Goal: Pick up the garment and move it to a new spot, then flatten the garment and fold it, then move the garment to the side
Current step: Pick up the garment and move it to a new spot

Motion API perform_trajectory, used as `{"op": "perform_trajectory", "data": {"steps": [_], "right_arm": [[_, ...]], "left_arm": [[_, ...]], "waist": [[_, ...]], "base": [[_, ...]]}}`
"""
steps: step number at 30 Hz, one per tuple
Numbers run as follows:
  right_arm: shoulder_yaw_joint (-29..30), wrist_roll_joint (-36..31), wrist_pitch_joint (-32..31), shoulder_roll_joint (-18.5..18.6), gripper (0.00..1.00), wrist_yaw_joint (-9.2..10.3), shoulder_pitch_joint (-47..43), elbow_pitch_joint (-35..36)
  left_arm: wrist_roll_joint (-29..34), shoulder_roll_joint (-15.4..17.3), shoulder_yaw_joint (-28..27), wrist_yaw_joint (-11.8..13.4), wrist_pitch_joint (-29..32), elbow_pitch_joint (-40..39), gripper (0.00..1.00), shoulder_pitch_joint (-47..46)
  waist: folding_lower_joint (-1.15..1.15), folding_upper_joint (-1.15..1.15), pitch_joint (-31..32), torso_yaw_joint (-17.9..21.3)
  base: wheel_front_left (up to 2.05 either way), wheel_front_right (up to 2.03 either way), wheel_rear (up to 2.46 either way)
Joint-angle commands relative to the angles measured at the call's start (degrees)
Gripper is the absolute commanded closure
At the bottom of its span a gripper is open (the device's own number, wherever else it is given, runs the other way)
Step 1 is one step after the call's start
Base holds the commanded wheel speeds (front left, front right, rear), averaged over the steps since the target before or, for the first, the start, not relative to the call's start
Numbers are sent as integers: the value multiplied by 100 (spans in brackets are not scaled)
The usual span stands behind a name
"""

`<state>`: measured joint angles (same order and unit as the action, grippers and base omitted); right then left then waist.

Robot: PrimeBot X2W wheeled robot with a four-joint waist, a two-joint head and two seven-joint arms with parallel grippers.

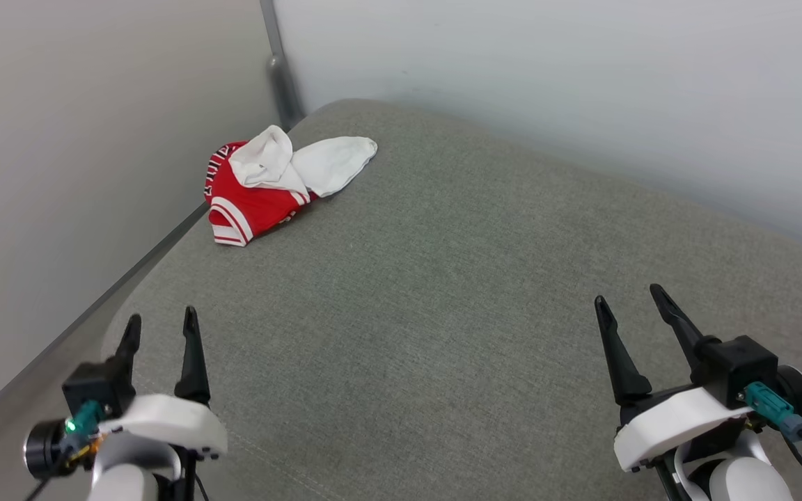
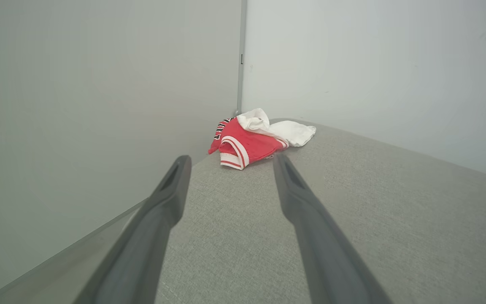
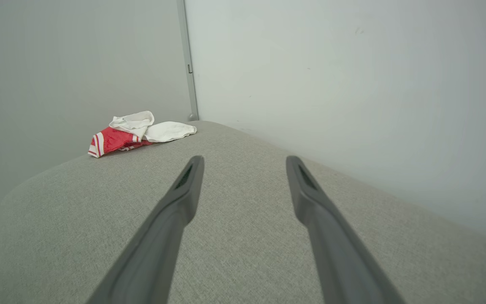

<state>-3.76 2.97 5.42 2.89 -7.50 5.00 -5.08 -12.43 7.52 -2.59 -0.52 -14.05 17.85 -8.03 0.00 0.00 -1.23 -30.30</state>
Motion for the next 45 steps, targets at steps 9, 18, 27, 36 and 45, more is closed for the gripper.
{"op": "perform_trajectory", "data": {"steps": [9, 18, 27, 36, 45], "right_arm": [[-119, -327, -314, -1, 0, 2, 396, 311], [-246, -680, -584, 2, 0, 2, 1058, 737], [-321, -893, -761, 2, 0, 2, 1642, 1234], [-479, -1068, -900, -2, 0, 2, 1917, 1607], [-473, -1073, -977, -2, 0, 2, 1843, 1919]], "left_arm": [[-284, 510, -142, -240, 697, 186, 0, -1413], [-1009, 1409, -361, -586, 2046, 1096, 0, -3433], [-2121, 2400, -39, -695, 4127, 2214, 0, -4744], [-2611, 2926, 70, -692, 4856, 3092, 0, -4933], [-2698, 2703, 67, -626, 4622, 3952, 100, -4908]], "waist": [[0, 0, -702, 386], [0, 0, -1979, 1141], [0, 0, -3187, 1719], [0, 0, -3910, 2006], [0, 0, -3963, 2025]], "base": [[0, 0, 0], [0, 0, 0], [0, 0, 0], [0, 0, 0], [0, 0, 0]]}}
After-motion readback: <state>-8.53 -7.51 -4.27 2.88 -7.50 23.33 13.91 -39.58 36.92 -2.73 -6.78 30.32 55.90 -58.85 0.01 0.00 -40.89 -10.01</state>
